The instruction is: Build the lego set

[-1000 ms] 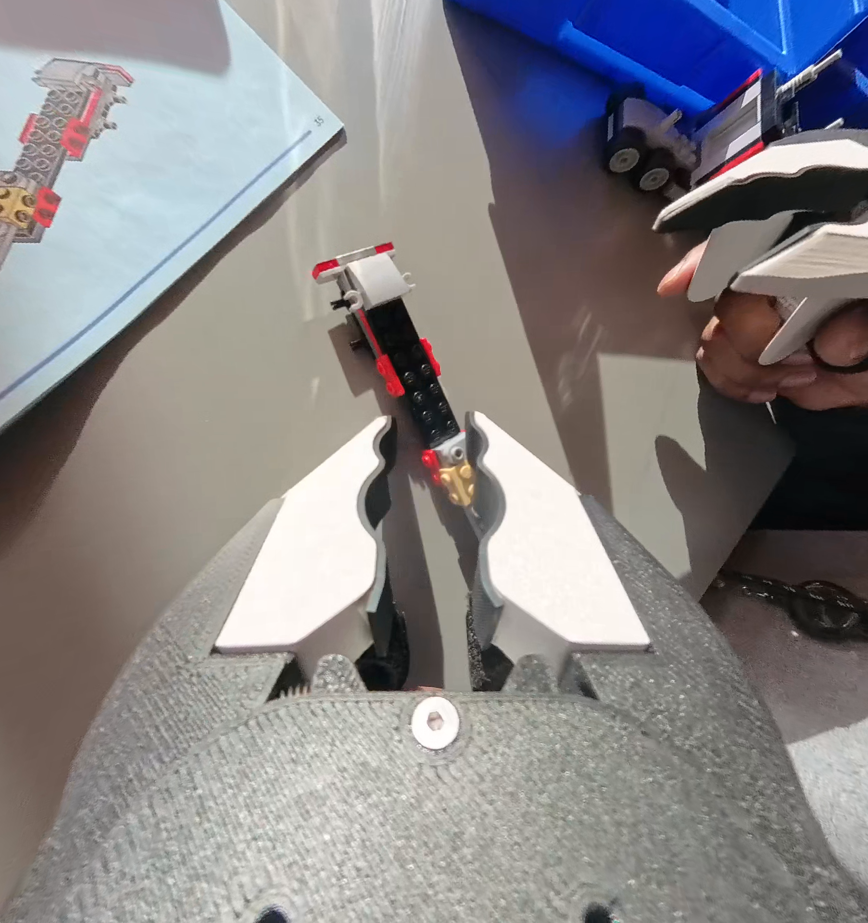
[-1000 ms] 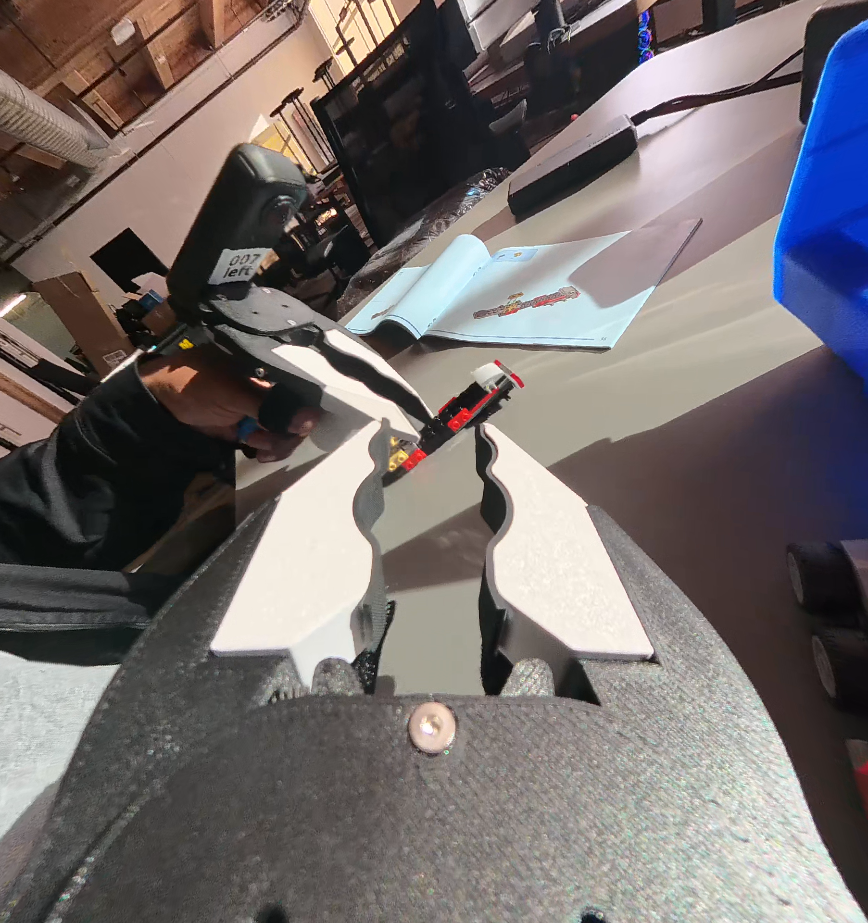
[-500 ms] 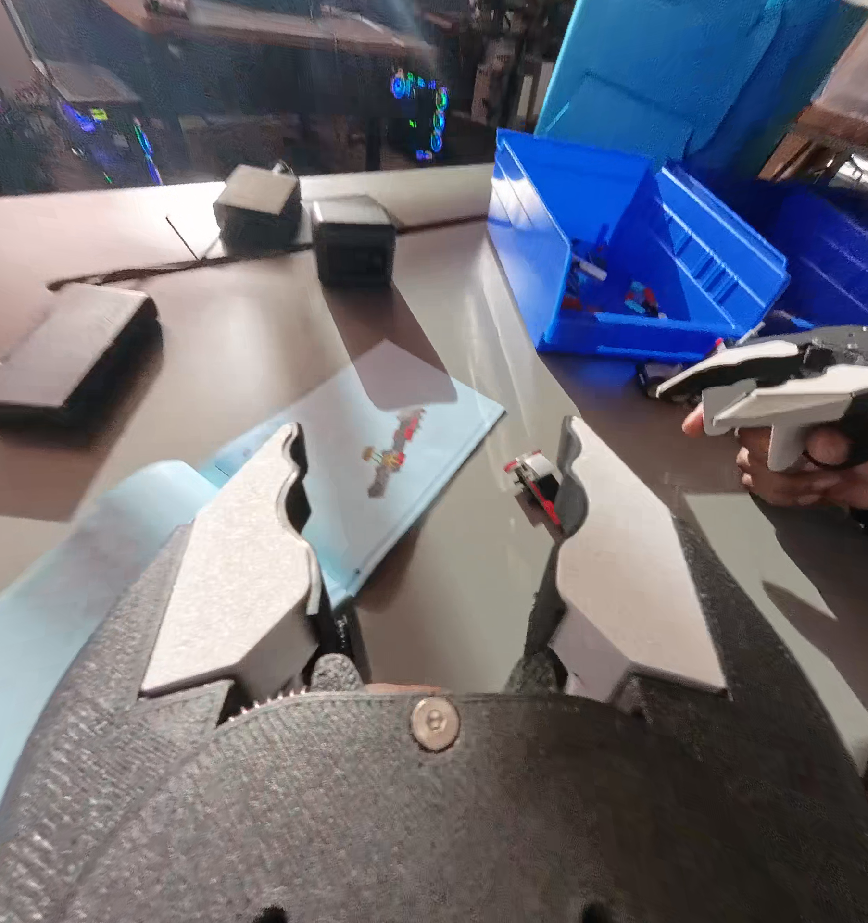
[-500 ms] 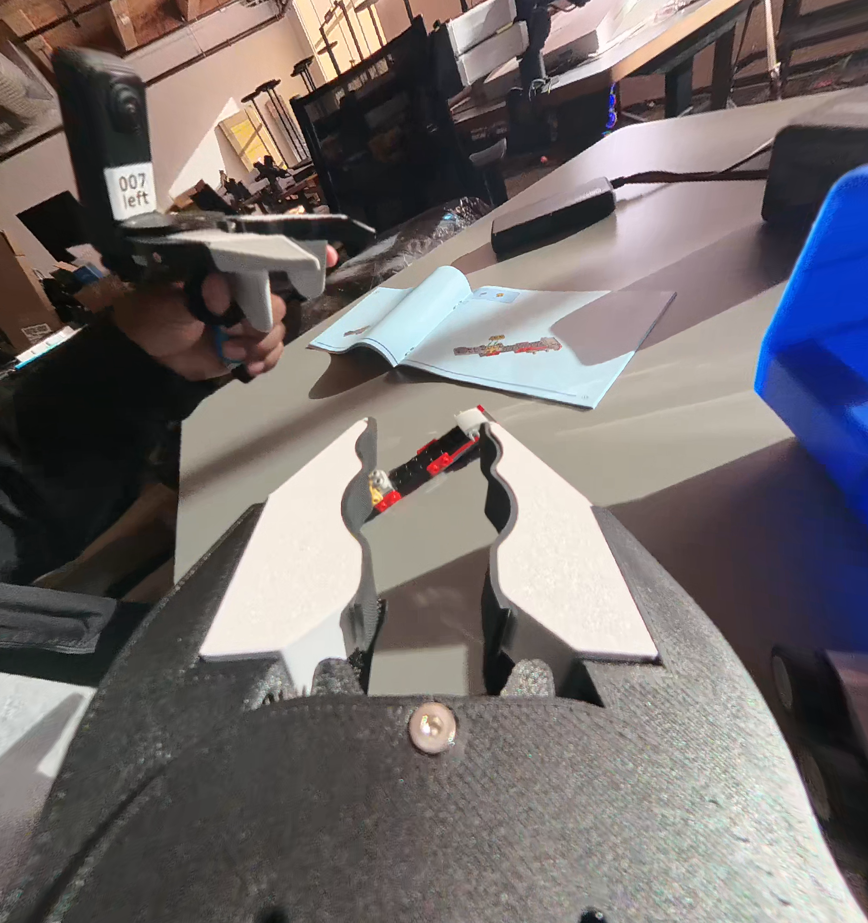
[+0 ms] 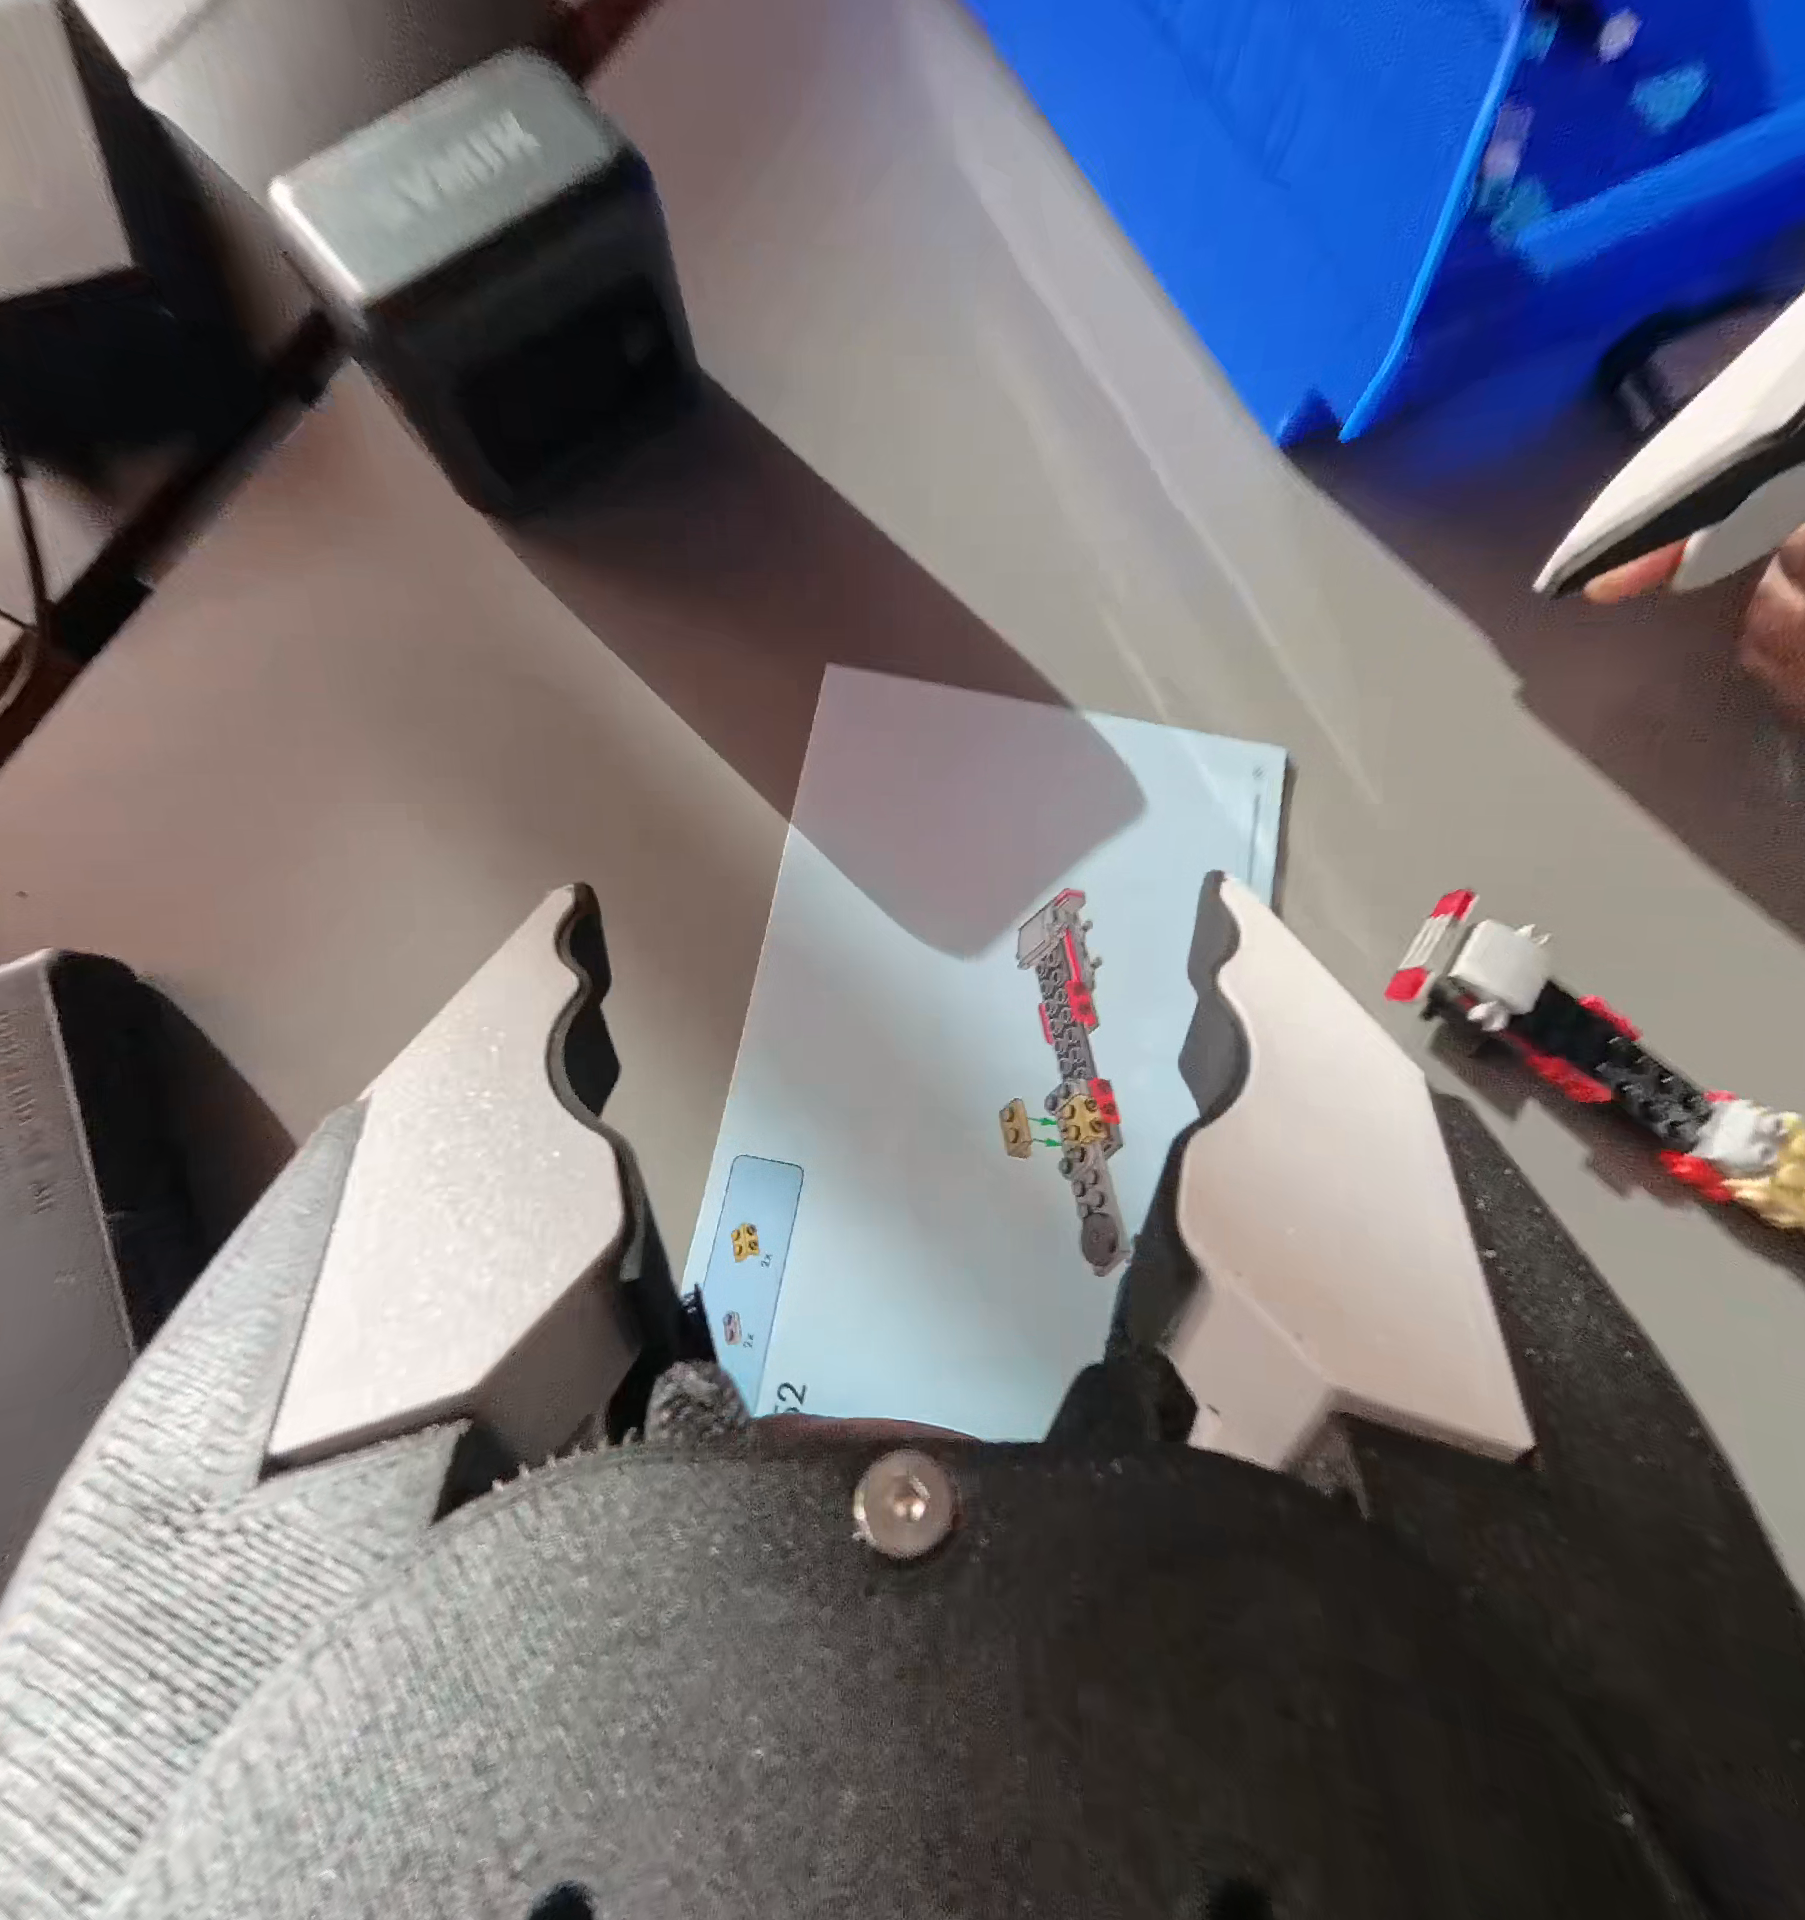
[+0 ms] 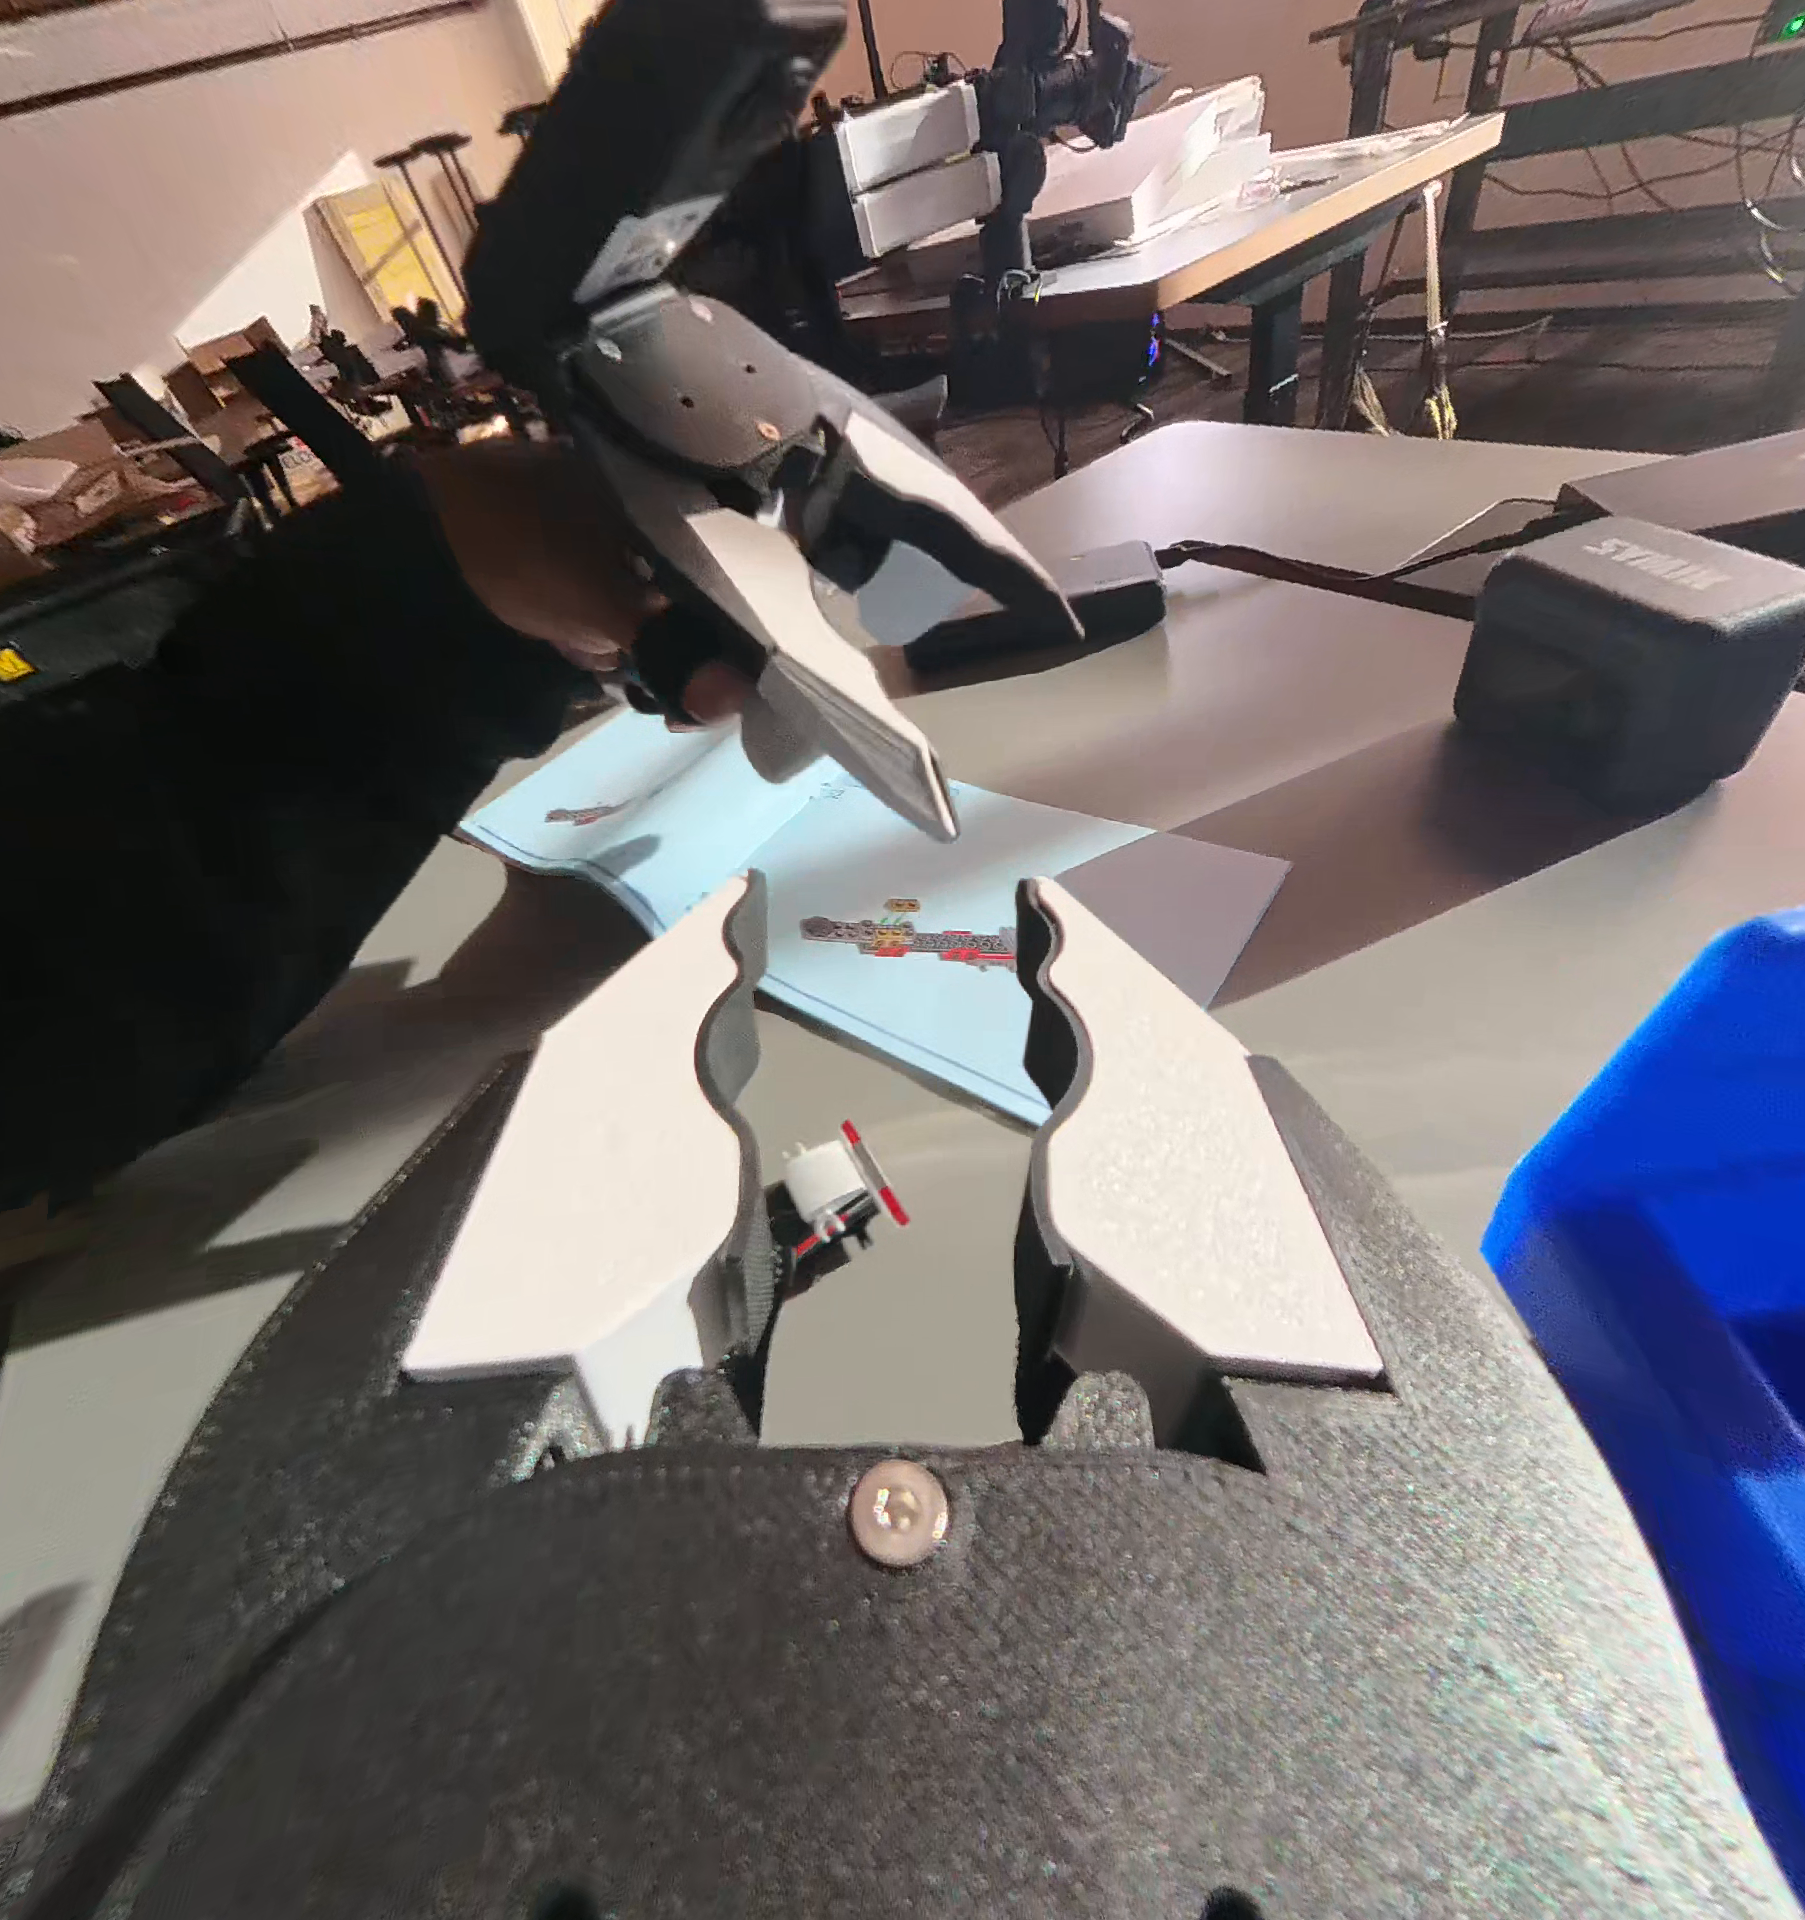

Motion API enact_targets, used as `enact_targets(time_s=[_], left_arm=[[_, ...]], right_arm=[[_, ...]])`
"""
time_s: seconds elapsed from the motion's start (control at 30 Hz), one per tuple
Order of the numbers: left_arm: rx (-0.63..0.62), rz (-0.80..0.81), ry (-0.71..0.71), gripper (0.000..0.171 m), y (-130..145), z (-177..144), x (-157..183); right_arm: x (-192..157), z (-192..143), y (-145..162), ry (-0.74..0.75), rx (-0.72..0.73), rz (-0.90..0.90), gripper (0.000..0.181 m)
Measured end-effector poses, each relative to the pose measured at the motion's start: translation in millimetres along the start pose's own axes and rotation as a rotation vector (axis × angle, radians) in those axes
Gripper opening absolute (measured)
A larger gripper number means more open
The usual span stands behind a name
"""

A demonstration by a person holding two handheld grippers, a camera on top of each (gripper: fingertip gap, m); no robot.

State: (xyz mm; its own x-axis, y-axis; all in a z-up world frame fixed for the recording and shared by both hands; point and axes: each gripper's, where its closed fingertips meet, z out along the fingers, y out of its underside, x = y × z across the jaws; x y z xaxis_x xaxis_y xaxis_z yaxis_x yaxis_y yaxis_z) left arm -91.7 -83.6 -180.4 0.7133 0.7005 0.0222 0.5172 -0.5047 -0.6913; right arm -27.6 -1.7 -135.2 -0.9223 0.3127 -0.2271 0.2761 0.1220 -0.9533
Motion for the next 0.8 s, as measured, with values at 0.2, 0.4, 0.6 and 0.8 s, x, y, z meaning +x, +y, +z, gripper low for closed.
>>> enact_targets(time_s=[0.2, 0.4, 0.6, 0.8], left_arm=[[-0.042, -0.019, 0.074, 0.102, 22, 25, -3], [-0.076, -0.018, 0.087, 0.095, 36, 33, -3], [-0.101, 0.047, 0.091, 0.081, 36, 34, 5], [-0.093, 0.061, 0.096, 0.072, 34, 31, 8]], right_arm=[[10, 1, 13, -0.029, 0.005, 0.046, 0.049], [14, -5, 14, -0.044, 0.009, 0.072, 0.048], [15, -8, 14, -0.049, 0.015, 0.093, 0.046], [17, -10, 13, -0.044, 0.028, 0.107, 0.046]])
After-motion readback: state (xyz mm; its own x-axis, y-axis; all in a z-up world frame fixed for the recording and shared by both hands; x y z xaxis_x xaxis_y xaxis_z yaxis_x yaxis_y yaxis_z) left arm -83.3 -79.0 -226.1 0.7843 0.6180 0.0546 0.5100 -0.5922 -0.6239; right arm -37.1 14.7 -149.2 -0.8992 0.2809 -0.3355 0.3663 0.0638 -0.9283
